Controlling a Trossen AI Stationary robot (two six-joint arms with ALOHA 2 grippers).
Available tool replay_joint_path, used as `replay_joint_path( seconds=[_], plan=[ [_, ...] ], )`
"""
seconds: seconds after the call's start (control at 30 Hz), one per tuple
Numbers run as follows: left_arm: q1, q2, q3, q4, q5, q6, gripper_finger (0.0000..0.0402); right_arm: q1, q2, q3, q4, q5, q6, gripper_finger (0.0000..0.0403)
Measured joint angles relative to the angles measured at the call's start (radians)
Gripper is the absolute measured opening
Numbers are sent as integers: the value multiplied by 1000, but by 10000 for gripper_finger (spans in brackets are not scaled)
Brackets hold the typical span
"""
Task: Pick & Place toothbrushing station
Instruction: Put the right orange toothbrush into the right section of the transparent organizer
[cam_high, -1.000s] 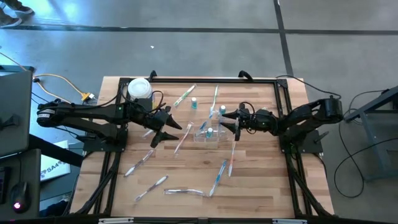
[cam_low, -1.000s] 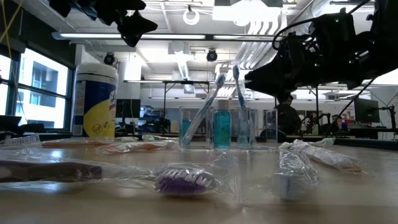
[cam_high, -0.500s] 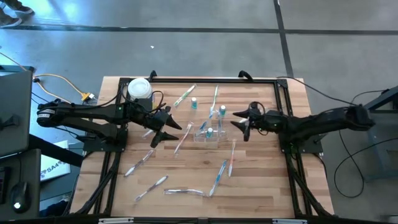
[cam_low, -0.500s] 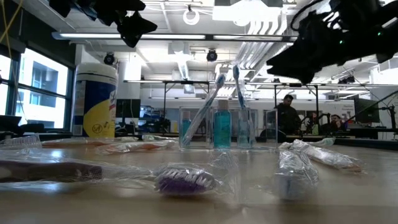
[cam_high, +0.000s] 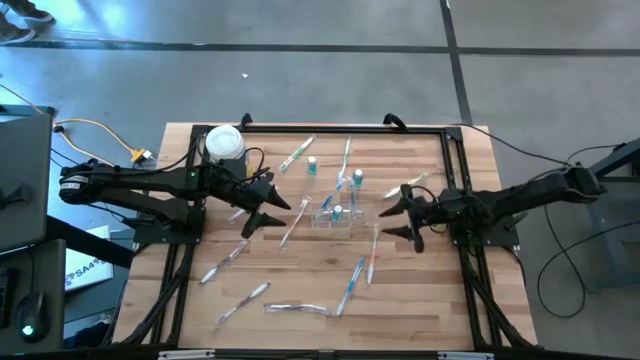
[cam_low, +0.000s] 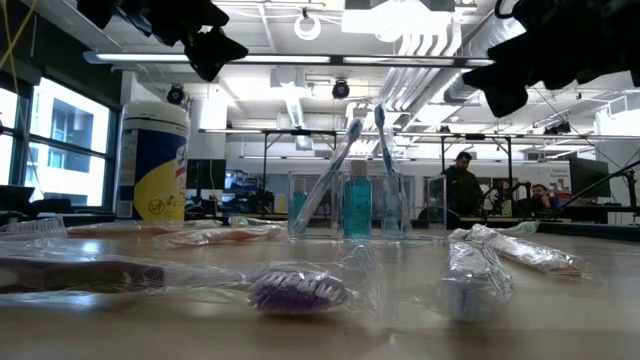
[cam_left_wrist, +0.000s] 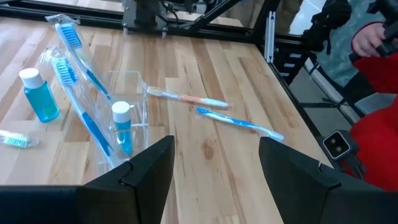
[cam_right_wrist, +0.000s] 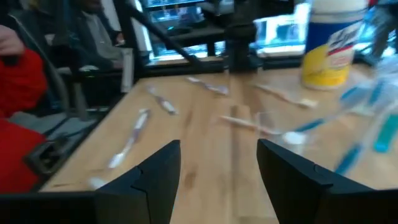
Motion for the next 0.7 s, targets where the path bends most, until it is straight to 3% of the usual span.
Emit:
replay_joint_path(
  seconds=[0.4,0.57,0.7],
  plan=[
    [0,0,0,0,0,0,234,172,57,290,-572,135,418,204],
    [0,0,0,0,0,0,234,179,134,387,-721,119,727,204],
    [0,0,0,-12,0,-1,234,179,207,432,-775,32,905,204]
  ],
)
